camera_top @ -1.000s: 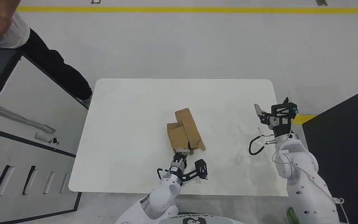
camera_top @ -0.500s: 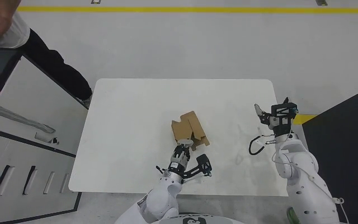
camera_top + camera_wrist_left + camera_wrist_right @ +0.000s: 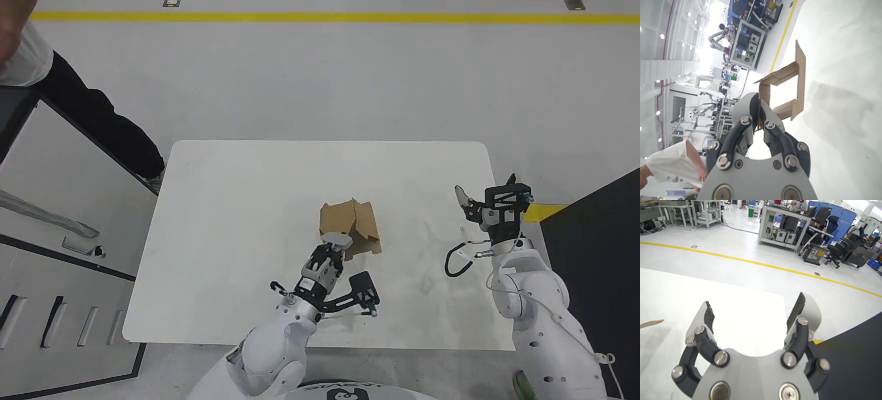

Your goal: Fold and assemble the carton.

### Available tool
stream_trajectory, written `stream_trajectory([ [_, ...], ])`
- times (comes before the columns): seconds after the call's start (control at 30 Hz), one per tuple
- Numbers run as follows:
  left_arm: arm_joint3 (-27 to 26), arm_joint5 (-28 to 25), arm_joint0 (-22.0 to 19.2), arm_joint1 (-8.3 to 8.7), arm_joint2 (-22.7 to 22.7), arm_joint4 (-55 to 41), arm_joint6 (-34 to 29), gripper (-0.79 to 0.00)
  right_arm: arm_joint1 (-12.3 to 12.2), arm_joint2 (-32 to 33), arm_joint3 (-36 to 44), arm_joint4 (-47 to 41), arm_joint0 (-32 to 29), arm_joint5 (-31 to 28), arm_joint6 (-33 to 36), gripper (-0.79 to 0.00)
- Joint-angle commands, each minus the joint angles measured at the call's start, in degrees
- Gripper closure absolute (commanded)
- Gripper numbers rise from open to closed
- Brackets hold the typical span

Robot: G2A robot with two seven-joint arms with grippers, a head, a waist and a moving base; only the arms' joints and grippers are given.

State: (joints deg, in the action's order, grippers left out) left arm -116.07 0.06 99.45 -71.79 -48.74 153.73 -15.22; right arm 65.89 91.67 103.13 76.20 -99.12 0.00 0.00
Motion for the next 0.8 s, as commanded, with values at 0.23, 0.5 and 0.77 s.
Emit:
stream_trajectory([
  [0.23,0.14,1.03,-0.03,0.02,-0.85,-2.22,1.31,0.000,0.00,0.00,0.00,0.00,0.00,0.00,0.00,-0.785],
  [0.5,2.71,5.02,1.91,1.07,-8.50,-20.78,18.25,0.000,0.00,0.00,0.00,0.00,0.00,0.00,0.00,-0.785],
  [0.77,6.68,3.96,2.42,1.94,-15.03,-35.68,33.53,0.000,0.00,0.00,0.00,0.00,0.00,0.00,0.00,-0.785],
])
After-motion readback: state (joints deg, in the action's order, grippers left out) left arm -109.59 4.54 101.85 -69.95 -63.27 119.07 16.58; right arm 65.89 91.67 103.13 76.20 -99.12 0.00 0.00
